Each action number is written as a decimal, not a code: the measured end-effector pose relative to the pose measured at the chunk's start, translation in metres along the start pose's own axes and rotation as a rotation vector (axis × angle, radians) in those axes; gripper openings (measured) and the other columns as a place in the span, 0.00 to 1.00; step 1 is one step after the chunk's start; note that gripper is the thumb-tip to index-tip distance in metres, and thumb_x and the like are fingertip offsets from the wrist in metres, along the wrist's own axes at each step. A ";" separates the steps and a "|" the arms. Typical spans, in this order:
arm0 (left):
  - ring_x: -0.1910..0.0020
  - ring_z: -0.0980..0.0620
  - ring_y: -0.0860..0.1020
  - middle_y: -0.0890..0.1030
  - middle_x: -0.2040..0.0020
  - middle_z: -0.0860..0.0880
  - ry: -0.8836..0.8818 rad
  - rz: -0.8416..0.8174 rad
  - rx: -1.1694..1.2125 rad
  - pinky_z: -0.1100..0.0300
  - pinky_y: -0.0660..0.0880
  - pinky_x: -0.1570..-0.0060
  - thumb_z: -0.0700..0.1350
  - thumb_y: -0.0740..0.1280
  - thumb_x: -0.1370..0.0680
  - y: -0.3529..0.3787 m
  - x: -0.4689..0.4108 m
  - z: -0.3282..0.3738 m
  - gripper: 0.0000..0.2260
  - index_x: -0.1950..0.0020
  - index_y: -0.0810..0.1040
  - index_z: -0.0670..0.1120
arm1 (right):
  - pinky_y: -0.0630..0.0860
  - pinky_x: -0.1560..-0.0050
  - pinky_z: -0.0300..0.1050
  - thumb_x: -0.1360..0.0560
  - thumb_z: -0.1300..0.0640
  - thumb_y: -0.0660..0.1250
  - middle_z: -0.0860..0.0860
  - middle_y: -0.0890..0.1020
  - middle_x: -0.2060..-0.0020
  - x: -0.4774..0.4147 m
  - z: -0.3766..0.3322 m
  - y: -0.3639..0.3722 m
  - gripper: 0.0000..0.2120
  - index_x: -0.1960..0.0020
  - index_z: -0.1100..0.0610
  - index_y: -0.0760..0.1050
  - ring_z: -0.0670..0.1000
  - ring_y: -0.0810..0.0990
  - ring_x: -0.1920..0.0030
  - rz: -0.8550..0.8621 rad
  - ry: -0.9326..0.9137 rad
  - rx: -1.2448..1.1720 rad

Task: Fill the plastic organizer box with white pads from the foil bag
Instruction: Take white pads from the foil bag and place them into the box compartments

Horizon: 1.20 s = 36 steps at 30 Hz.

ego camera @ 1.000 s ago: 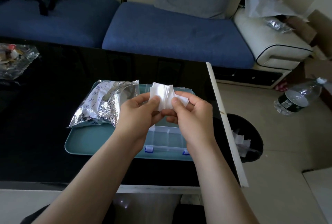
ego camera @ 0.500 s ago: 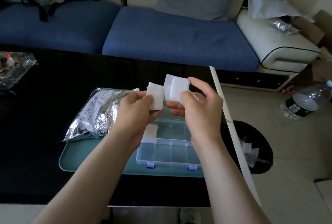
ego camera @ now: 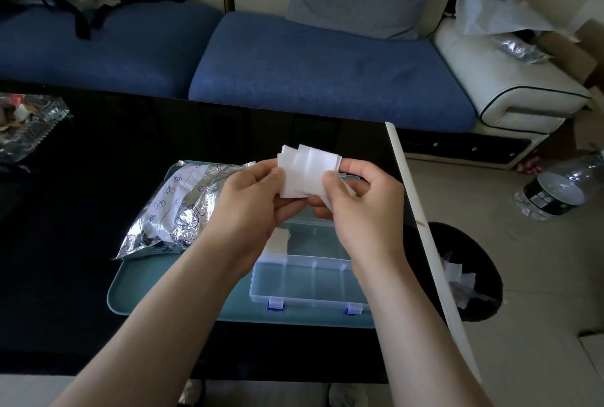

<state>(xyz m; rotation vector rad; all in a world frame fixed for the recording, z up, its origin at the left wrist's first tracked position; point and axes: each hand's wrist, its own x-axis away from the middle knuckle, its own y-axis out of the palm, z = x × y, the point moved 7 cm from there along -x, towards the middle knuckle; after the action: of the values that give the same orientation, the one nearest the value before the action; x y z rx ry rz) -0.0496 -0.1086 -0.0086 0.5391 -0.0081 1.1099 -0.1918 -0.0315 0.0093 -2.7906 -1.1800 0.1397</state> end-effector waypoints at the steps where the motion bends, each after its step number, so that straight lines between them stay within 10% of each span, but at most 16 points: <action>1: 0.45 0.42 0.87 0.86 0.43 0.39 0.009 0.012 -0.015 0.53 0.84 0.43 0.40 0.58 0.12 -0.001 -0.001 0.000 0.12 0.34 0.79 0.41 | 0.86 0.61 0.49 0.20 0.60 0.72 0.54 0.88 0.52 -0.001 0.001 -0.001 0.09 0.40 0.54 0.81 0.51 0.89 0.60 0.000 -0.008 0.013; 10: 0.46 0.43 0.87 0.87 0.45 0.41 0.071 0.046 -0.147 0.52 0.85 0.49 0.41 0.59 0.12 -0.005 -0.005 0.000 0.12 0.35 0.81 0.43 | 0.87 0.60 0.52 0.20 0.56 0.74 0.48 0.86 0.64 0.001 -0.005 0.016 0.06 0.45 0.47 0.83 0.50 0.87 0.62 -0.147 -0.069 0.121; 36: 0.48 0.45 0.87 0.85 0.44 0.41 0.018 0.109 -0.170 0.55 0.85 0.52 0.40 0.63 0.13 -0.015 -0.004 0.003 0.09 0.39 0.81 0.42 | 0.85 0.63 0.44 0.19 0.57 0.73 0.50 0.86 0.51 -0.007 -0.012 -0.001 0.07 0.42 0.54 0.85 0.51 0.88 0.57 -0.137 -0.097 0.056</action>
<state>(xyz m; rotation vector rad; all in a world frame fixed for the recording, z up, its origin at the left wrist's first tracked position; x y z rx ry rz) -0.0381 -0.1186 -0.0133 0.3797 -0.1164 1.2079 -0.1958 -0.0370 0.0220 -2.6712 -1.3627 0.2938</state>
